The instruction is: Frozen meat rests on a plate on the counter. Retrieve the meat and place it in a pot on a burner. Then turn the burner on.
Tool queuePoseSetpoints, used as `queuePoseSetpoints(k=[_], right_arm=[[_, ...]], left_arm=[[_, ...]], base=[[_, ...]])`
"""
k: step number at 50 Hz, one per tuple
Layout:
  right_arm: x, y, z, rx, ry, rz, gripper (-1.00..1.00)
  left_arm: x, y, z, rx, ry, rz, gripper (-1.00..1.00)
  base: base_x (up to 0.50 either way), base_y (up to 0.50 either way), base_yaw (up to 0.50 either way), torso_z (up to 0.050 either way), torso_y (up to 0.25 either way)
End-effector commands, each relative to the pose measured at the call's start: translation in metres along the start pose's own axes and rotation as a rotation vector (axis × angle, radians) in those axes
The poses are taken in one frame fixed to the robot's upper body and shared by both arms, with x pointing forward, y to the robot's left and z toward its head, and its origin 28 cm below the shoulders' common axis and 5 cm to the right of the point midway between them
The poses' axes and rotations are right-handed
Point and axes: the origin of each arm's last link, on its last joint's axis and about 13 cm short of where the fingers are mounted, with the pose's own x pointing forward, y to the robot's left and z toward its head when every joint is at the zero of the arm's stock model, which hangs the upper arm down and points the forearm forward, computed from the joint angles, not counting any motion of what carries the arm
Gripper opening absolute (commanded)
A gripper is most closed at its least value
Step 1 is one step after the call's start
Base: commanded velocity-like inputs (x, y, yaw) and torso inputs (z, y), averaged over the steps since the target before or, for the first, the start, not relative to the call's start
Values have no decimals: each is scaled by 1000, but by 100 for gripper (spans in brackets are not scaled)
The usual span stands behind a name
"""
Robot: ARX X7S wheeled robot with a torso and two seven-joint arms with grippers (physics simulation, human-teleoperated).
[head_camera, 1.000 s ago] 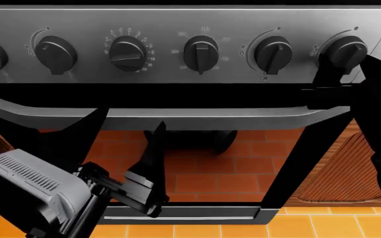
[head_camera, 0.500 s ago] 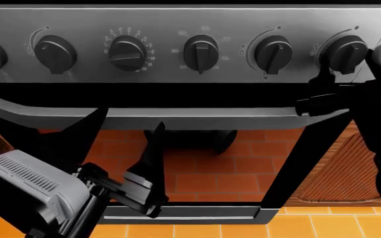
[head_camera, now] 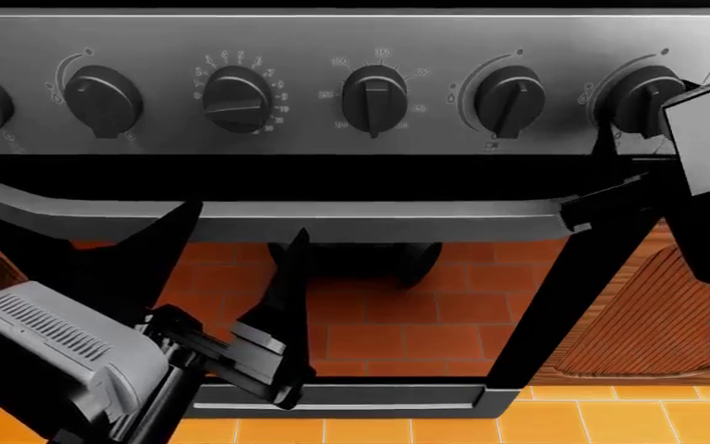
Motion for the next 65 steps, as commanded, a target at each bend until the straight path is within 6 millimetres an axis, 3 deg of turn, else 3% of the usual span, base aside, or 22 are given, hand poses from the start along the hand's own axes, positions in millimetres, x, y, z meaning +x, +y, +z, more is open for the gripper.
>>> queuePoseSetpoints(k=[1, 11, 12, 33, 53, 65], right_arm=[[-9, -11, 37, -41, -265, -55, -100], [-11, -12, 35, 19, -226, -36, -100], [-12, -11, 34, 21, -221, -33, 100], [-22, -13, 35, 48, -193, -15, 100], [-97, -52, 58, 131, -308, -250, 100], [-121, -62, 56, 171, -360, -326, 100]], left_arm=[[0, 0, 0, 1, -3, 0, 100], [0, 1, 1, 1, -5, 0, 100], [0, 1, 1, 1, -5, 0, 100], [1, -2, 4, 3, -13, -12, 100], [2, -6, 9, 17, -19, -44, 100], [5, -7, 15, 36, -39, -51, 100]], base=[[0, 4, 6, 10, 0], [-1, 3, 5, 1, 5], [0, 0, 5, 0, 0], [0, 0, 0, 0, 0], [0, 0, 0, 0, 0], [0, 0, 0, 0, 0]])
